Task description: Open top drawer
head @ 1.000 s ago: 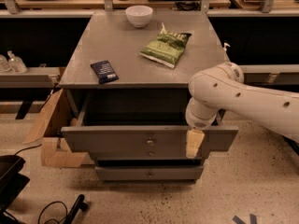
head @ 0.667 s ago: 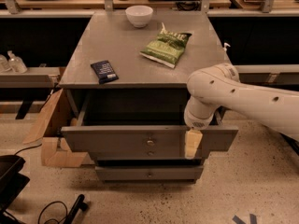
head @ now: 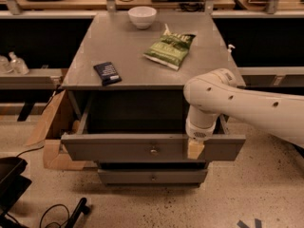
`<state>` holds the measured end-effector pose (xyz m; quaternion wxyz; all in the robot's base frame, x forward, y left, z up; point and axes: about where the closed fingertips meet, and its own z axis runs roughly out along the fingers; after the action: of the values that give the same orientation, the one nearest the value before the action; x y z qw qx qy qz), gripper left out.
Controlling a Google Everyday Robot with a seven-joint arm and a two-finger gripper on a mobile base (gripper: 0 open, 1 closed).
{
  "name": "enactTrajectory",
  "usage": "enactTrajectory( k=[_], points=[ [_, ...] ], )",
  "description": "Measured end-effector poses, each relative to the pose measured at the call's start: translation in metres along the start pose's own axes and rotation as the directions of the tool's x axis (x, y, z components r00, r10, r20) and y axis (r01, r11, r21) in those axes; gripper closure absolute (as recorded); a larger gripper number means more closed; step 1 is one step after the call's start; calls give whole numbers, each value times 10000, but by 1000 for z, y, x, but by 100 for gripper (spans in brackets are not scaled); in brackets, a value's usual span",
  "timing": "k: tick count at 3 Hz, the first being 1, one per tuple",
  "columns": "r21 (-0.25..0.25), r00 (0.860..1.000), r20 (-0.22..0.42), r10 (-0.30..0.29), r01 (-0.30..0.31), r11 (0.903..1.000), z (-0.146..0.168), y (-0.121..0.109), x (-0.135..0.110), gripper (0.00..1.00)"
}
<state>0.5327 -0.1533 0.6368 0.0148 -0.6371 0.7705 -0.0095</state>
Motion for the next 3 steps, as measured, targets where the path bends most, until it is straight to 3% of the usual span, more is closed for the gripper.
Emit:
enactTrajectory(
  k=[1,2,3],
  points=[
    [229,9955,-759,573,-557,9982,-37,33,0,79],
    [414,9800,-1602,1176,-1124,9928,-80,72,0,100],
    [-457,9788,-1391,1505,-1582,9864,-88,97,6,98]
  ],
)
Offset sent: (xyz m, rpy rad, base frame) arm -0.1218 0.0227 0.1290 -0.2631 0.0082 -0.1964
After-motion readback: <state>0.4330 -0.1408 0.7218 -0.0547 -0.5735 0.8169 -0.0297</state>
